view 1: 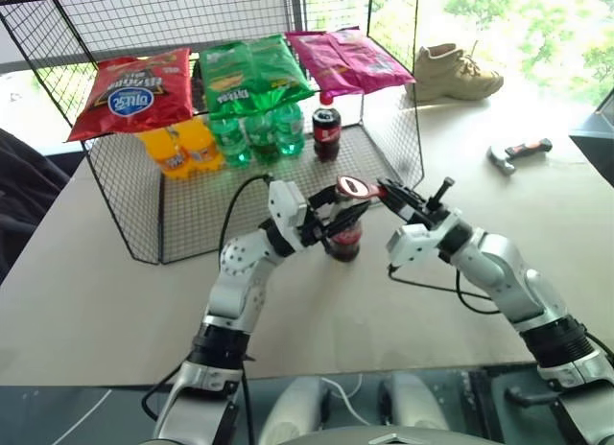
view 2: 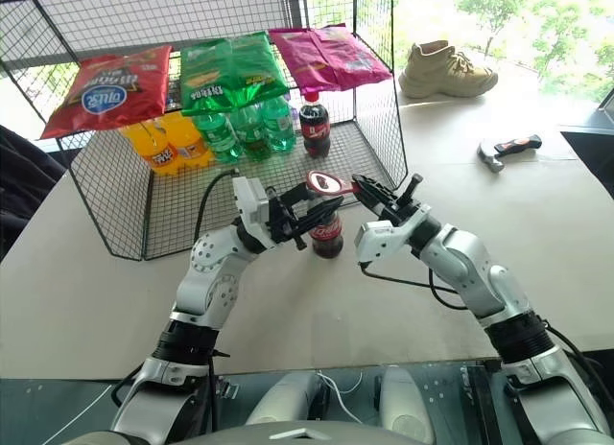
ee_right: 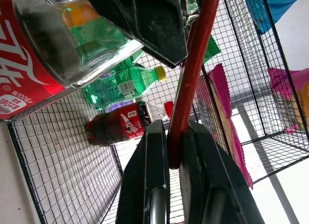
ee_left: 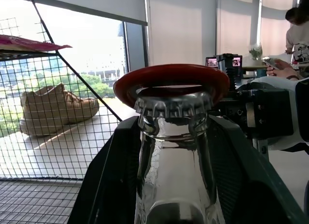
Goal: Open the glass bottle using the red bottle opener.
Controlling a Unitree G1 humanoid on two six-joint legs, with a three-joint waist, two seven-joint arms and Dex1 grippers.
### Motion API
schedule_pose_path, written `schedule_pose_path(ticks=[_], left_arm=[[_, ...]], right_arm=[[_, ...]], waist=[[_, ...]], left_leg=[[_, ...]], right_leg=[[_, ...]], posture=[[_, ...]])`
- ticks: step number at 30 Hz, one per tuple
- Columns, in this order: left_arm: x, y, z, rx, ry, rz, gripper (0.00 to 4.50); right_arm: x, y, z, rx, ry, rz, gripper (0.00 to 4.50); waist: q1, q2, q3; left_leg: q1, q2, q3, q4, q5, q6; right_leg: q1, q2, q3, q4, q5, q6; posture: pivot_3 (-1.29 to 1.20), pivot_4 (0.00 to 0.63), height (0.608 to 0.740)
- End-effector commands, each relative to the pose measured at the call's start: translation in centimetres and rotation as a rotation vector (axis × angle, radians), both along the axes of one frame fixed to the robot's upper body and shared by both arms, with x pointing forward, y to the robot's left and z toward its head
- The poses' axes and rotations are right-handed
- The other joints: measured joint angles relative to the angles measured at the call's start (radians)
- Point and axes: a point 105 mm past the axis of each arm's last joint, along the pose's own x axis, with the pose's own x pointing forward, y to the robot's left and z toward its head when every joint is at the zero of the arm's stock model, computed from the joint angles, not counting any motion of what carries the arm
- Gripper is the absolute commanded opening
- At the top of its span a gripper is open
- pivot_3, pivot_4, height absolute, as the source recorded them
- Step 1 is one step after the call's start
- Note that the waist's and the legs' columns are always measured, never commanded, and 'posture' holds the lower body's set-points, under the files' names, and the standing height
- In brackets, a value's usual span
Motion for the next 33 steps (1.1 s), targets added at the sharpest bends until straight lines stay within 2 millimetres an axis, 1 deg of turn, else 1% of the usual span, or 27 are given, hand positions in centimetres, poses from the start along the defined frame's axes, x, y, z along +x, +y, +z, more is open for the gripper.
schedule_pose_path(ticks=[1,4,5,10,18,25,30,33], left_arm=[[0.2,-0.4,-1.0,0.024,0.036,-0.002,1.52],[0.3,-0.4,-0.9,0.021,0.035,0.000,1.52],[0.3,-0.4,-0.9,0.021,0.035,0.000,1.52],[0.3,-0.4,-0.9,0.021,0.036,0.000,1.52],[0.2,-0.6,-0.8,0.021,0.035,-0.004,1.52],[0.3,-0.6,-1.0,0.025,0.042,-0.005,1.52],[0.3,-0.7,-1.0,0.025,0.045,-0.004,1.52],[0.3,-0.7,-1.1,0.025,0.047,-0.005,1.52]], right_arm=[[-0.9,1.7,-2.8,-0.108,0.056,0.079,0.00],[-1.1,2.2,-3.6,-0.120,0.073,0.102,0.00],[-1.1,2.4,-3.7,-0.120,0.074,0.109,0.00],[-1.6,3.1,-4.0,-0.110,0.089,0.149,0.00],[-1.6,3.3,-3.9,-0.114,0.085,0.164,0.00],[-0.1,1.6,-0.6,-0.119,-0.016,0.118,0.00],[0.5,0.5,0.8,-0.136,-0.055,0.098,0.00],[0.7,-0.1,1.2,-0.143,-0.069,0.087,0.00]], waist=[[0.000,0.000,0.000],[-0.001,0.000,0.000],[-0.001,0.000,0.000],[-0.001,0.000,0.000],[-0.001,0.000,0.000],[-0.001,0.000,0.001],[0.000,0.001,0.001],[0.001,0.000,0.002]], left_leg=[[0.000,0.000,0.000,0.000,0.000,0.000],[0.000,0.000,0.000,0.000,0.000,0.000],[0.001,0.000,0.000,0.000,-0.002,0.003],[0.001,0.001,0.000,0.000,-0.002,0.003],[0.001,0.001,0.000,0.000,-0.002,0.003],[0.001,0.001,0.000,0.000,-0.002,0.003],[-0.001,0.001,-0.001,-0.001,-0.002,0.003],[-0.001,0.001,-0.001,-0.001,-0.002,0.003]], right_leg=[[0.000,0.000,0.000,0.000,0.000,0.000],[0.001,0.000,0.000,0.000,0.000,0.000],[0.001,0.000,0.000,0.000,0.000,0.000],[0.001,0.000,0.000,0.000,0.000,0.000],[0.001,0.001,0.000,0.000,0.000,0.000],[0.001,0.001,0.000,-0.001,0.000,0.000],[0.001,0.000,0.000,-0.002,0.000,0.000],[0.001,0.000,-0.001,-0.002,0.000,0.000]], posture=[[0.00,0.150,0.740],[0.00,0.150,0.740],[0.00,0.150,0.740],[0.00,0.150,0.740],[0.00,0.150,0.740],[0.00,0.150,0.740],[0.00,0.150,0.740],[0.00,0.150,0.740]])
